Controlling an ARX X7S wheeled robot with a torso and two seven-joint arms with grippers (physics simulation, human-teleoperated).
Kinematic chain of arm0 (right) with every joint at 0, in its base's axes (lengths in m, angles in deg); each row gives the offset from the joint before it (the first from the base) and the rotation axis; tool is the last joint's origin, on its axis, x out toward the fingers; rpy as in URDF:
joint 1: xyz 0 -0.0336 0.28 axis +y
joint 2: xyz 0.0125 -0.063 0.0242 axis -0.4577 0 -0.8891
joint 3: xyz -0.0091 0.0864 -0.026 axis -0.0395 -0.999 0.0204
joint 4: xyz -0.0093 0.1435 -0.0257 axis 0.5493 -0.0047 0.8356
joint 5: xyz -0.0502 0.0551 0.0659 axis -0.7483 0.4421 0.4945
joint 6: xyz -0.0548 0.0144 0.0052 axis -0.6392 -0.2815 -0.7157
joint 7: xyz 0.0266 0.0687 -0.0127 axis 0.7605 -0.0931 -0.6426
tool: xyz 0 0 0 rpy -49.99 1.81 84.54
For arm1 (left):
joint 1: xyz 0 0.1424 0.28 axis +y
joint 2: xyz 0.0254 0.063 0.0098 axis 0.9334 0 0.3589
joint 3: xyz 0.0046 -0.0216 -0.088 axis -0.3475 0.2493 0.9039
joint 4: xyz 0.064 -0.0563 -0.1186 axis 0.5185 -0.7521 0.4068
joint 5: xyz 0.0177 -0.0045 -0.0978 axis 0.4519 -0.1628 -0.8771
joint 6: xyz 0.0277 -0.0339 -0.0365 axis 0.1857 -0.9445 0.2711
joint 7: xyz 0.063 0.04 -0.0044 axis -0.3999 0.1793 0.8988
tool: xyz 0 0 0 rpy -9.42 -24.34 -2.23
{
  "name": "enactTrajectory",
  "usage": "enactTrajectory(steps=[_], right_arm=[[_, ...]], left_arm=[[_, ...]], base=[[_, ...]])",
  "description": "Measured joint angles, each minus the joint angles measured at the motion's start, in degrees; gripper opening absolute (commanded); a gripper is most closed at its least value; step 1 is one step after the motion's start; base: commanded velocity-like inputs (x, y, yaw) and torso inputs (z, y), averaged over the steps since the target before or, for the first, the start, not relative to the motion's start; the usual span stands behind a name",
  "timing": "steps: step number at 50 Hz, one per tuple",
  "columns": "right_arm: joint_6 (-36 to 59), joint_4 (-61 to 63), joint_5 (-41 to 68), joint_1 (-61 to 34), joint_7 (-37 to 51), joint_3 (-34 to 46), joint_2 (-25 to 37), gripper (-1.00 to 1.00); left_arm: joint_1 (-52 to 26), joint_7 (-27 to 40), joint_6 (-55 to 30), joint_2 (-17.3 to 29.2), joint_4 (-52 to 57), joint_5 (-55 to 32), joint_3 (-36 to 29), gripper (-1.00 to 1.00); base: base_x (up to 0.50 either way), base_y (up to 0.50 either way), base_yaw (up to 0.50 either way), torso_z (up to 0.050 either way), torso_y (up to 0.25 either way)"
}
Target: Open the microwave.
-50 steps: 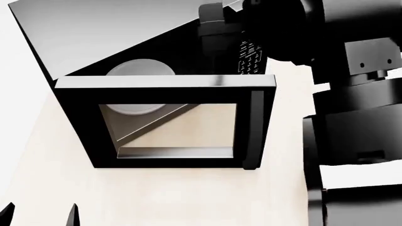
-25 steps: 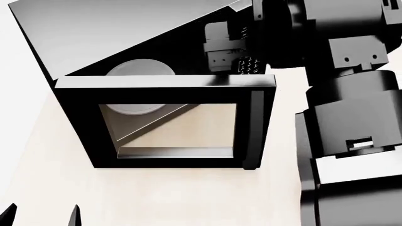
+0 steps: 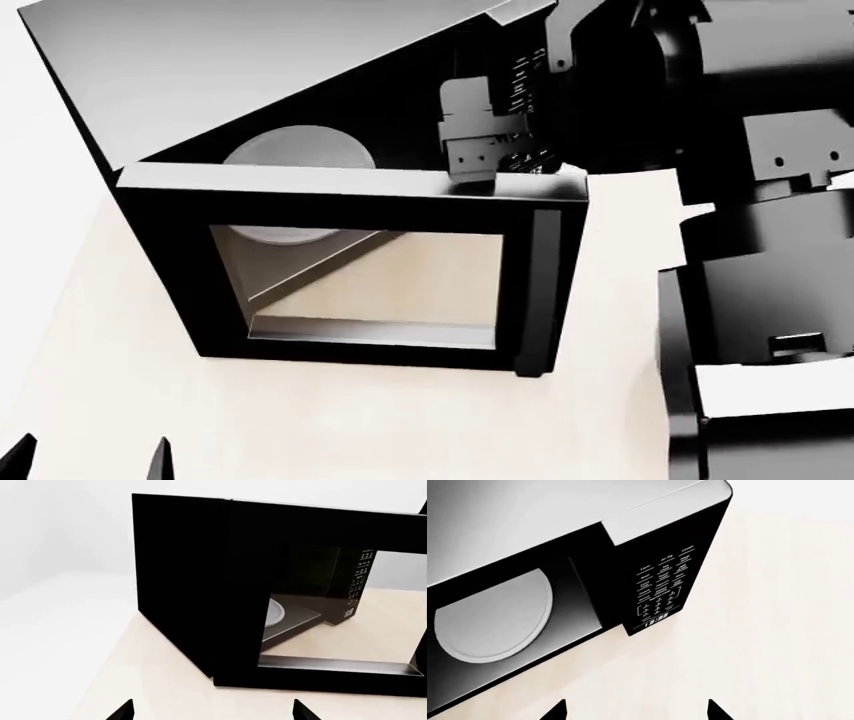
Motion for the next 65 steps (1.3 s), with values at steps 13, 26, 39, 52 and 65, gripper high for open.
enactTrajectory(steps=[13, 26, 39, 52, 65], right_arm=[[4.5, 6.2, 3.2, 2.3, 2.8, -2.1, 1.5, 1.00], [7.9, 10.7, 6.0, 3.7, 5.6, -3.0, 2.2, 1.00], [9.8, 13.8, 14.7, 5.0, 12.1, -3.0, 4.0, 1.00], [10.1, 15.6, 26.1, 6.1, 19.5, -1.9, 6.3, 1.00], [9.8, 17.2, 36.8, 7.0, 25.3, 0.2, 8.5, 1.00]], left_arm=[[-0.2, 0.2, 0.0, 0.1, -0.1, 0.1, -0.2, 1.00], [-0.3, 0.3, 0.1, 0.2, 0.0, -0.1, -0.4, 1.00], [0.0, 0.5, 0.3, 0.5, 0.3, -0.2, -0.4, 1.00], [0.2, 0.8, 0.3, 0.8, 0.8, -0.5, -0.4, 1.00], [0.3, 0.9, 0.4, 1.1, 1.2, -0.8, -0.3, 1.00]], base=[[0.00, 0.00, 0.00, 0.000, 0.000], [0.00, 0.00, 0.00, 0.000, -0.002], [0.00, 0.00, 0.00, 0.000, -0.002], [0.00, 0.00, 0.00, -0.002, -0.002], [0.00, 0.00, 0.00, -0.001, -0.003]])
